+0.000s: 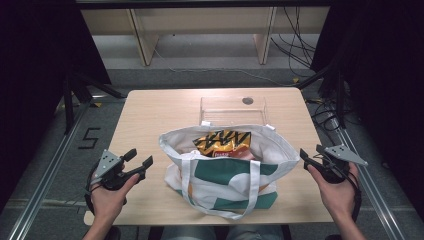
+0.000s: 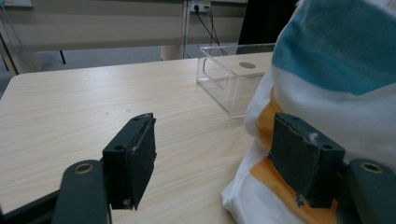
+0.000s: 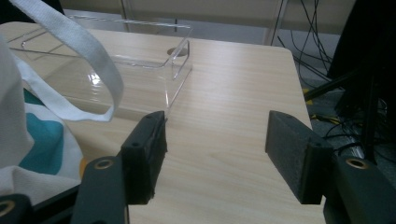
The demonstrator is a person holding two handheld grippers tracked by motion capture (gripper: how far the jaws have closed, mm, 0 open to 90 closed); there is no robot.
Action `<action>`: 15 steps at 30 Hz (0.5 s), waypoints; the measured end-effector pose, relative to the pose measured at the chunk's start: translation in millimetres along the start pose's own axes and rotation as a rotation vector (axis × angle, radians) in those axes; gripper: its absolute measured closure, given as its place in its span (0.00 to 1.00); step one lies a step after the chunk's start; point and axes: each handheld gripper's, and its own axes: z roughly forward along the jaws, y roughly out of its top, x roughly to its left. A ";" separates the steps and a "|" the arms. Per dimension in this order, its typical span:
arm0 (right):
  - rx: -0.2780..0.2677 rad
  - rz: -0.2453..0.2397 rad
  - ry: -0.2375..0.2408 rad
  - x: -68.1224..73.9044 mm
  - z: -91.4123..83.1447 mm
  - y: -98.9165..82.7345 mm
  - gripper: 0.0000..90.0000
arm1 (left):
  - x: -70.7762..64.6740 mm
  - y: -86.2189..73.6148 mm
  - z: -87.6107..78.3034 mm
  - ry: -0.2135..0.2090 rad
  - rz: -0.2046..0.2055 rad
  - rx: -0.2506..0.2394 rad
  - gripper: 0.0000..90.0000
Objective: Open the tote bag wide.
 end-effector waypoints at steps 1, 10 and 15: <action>0.030 0.032 -0.010 2.5 -2.4 -0.2 0.43 | -1.4 1.3 -1.0 -0.005 0.002 -0.008 0.34; 0.011 -0.020 -0.014 2.3 -2.1 -0.2 0.44 | -30.4 21.7 -8.6 -0.111 0.066 -0.083 0.39; 0.023 0.010 -0.010 9.2 -4.9 2.2 0.44 | -54.1 35.6 -9.8 -0.193 0.119 -0.102 0.41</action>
